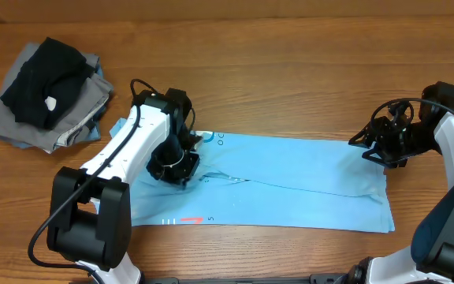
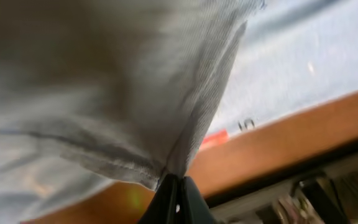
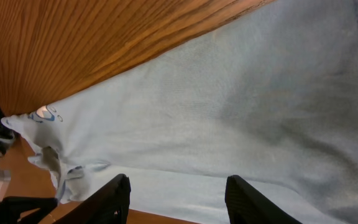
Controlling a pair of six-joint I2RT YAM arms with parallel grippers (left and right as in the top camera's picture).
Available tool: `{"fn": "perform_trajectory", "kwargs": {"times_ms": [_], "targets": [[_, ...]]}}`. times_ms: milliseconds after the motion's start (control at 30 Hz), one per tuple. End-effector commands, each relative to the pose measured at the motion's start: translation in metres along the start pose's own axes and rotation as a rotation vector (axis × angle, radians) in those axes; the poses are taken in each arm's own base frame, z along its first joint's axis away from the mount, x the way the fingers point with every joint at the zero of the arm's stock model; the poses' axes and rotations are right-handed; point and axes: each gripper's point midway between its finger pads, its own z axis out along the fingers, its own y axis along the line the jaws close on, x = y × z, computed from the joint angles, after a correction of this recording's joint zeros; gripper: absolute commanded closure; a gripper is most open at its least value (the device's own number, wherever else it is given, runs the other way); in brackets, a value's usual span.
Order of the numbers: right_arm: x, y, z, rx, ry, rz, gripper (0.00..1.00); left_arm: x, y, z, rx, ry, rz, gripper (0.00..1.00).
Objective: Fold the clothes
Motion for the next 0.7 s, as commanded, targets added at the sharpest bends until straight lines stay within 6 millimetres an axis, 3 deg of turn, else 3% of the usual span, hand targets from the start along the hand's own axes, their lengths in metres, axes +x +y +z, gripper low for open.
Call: {"fn": "perform_trajectory", "kwargs": {"times_ms": [0,200,267,333,367,533,667], "targets": [[-0.004,0.003,-0.01,0.007,-0.041,-0.02,0.46,0.008,-0.015,0.002,0.076,0.04,-0.007,0.96],[-0.004,0.002,-0.01,0.014,-0.042,-0.02,0.47,0.019,-0.028,0.014,0.094,0.084,0.009,0.94],[-0.004,0.002,-0.01,0.014,-0.041,-0.02,0.47,0.017,-0.03,0.019,0.088,0.079,0.017,0.89],[-0.004,0.002,-0.01,0.014,-0.041,-0.02,0.47,0.016,-0.031,0.022,0.08,0.076,0.01,0.75],[-0.004,0.002,-0.01,0.014,-0.042,-0.02,0.46,0.017,-0.031,0.023,0.079,0.077,0.011,0.73],[-0.004,0.002,-0.01,0.014,-0.042,-0.02,0.46,0.018,-0.025,0.023,0.05,0.08,0.002,0.73],[-0.004,0.002,-0.01,0.014,-0.042,-0.02,0.46,0.015,0.0,0.014,-0.037,0.066,-0.062,0.72]]}}
